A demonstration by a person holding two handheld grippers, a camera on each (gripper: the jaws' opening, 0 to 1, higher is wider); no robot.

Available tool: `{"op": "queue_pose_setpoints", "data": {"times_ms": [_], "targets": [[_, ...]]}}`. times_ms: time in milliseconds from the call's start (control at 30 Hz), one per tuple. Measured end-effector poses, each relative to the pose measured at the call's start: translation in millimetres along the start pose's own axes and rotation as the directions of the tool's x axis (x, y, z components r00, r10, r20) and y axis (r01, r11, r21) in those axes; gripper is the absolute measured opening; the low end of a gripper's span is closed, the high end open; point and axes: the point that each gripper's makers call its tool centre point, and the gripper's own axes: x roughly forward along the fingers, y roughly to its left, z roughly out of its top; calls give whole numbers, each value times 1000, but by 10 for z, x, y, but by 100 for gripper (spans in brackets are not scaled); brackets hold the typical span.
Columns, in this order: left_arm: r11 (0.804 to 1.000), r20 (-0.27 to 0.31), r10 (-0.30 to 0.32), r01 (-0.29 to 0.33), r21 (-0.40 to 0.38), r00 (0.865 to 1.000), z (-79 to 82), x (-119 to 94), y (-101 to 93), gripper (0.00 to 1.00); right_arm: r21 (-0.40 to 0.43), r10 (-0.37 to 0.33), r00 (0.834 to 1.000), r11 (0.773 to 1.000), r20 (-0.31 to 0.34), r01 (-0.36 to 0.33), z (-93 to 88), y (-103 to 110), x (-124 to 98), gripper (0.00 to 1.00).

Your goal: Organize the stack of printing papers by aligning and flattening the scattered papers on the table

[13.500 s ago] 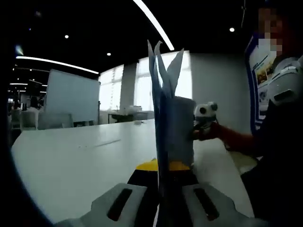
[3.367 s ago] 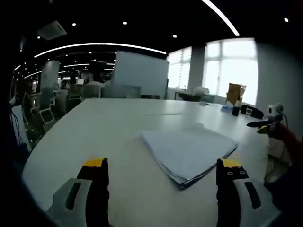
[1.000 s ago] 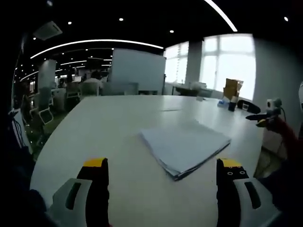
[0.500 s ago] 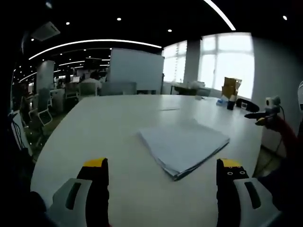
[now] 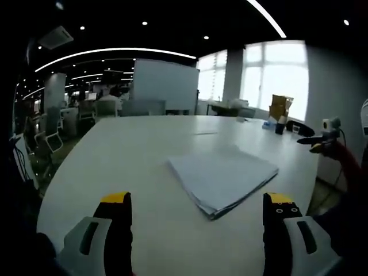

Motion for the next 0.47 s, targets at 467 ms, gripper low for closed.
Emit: {"op": "queue_pose_setpoints", "data": {"times_ms": [467], "targets": [[1000, -5, -11, 11, -3, 1000, -17, 17, -35, 97, 3, -1, 1000, 1000, -3, 1, -15, 0, 2, 90]]}}
